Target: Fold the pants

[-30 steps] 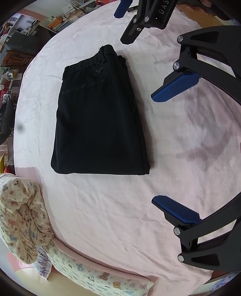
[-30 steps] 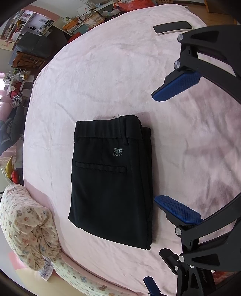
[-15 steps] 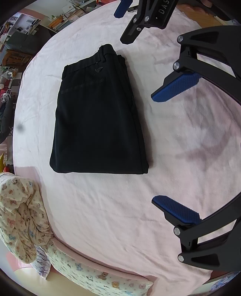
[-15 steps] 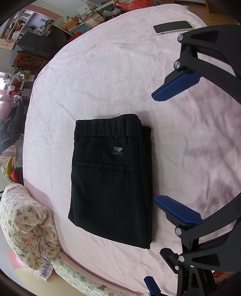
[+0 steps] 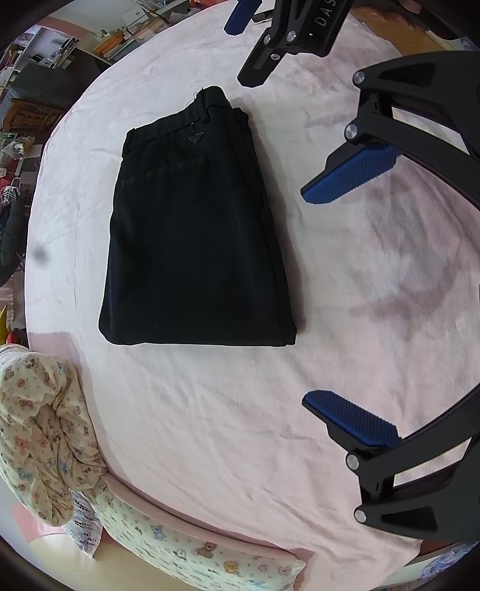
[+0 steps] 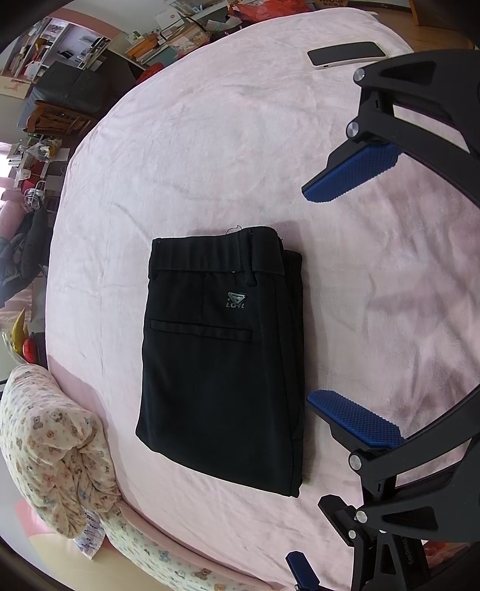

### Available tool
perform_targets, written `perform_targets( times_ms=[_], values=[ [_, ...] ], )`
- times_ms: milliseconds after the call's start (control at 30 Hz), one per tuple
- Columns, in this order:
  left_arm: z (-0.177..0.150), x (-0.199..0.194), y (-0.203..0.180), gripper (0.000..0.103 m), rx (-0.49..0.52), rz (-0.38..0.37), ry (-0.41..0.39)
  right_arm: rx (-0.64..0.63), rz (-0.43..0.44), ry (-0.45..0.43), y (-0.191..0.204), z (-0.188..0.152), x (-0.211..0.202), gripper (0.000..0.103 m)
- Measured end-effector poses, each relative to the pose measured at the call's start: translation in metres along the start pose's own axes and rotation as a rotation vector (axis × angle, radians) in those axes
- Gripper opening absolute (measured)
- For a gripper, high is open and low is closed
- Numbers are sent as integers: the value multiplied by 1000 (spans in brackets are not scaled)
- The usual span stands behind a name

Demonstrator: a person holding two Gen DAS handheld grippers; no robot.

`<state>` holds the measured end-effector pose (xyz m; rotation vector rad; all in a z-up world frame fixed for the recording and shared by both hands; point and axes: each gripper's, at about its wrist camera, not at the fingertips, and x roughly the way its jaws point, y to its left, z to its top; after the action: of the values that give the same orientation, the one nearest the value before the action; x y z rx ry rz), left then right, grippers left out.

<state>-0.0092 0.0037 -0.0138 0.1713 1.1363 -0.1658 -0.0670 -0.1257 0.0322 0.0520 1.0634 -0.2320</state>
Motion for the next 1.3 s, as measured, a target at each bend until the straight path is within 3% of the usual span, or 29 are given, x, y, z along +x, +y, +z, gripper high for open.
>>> perform_targets(
  times_ms=[567,800,1300],
  values=[
    [0,-1,1,101,1,5,-2,-8,5,2,0,3,0,102],
    [-1,-2,9,101,-56,40,12,-16,12,12,0,3,2,102],
    [2,-7,8,101,-35,42,-28,-14,14,14,0,3,3,102]
  ],
)
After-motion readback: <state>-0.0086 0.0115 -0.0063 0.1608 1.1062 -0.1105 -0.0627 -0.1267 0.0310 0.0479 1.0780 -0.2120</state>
